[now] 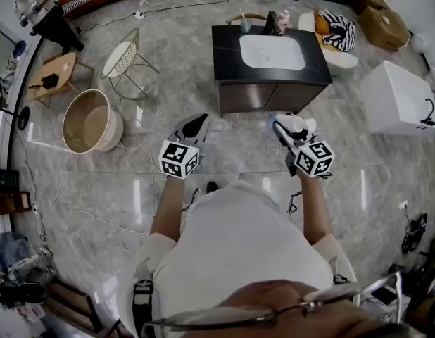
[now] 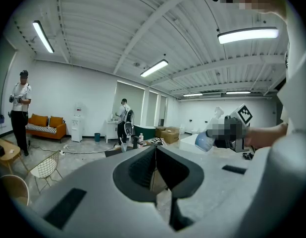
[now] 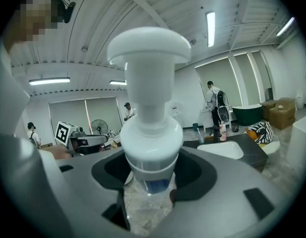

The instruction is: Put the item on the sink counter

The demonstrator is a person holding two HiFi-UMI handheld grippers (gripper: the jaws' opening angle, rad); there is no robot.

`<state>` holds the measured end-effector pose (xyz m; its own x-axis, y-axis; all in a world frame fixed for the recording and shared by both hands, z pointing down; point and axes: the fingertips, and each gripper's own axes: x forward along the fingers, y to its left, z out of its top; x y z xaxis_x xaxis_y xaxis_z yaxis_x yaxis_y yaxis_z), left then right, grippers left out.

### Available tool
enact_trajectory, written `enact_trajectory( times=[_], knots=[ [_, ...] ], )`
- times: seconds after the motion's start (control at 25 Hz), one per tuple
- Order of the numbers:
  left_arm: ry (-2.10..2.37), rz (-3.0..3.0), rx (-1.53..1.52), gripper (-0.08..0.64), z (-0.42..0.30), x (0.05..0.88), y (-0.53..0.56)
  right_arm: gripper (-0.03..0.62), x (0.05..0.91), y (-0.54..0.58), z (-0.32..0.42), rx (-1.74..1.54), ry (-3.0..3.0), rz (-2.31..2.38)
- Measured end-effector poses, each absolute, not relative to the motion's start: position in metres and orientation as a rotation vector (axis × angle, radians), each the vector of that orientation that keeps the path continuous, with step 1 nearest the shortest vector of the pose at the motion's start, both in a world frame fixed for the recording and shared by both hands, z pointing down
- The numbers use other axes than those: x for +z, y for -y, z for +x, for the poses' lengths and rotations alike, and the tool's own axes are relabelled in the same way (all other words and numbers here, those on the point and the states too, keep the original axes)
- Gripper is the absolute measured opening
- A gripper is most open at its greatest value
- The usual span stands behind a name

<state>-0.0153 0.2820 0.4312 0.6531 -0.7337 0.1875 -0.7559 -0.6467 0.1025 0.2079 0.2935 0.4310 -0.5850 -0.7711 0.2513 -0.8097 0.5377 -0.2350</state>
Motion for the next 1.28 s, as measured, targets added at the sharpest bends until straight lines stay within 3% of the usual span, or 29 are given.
enact_trajectory(
  times=[1.28],
  knots=[
    [1.100,2.689,0.223,0.005,-0.098,0.463,-0.257,0.252,0.445,-0.273,0.144,0.559,2.560,1.519]
  ],
)
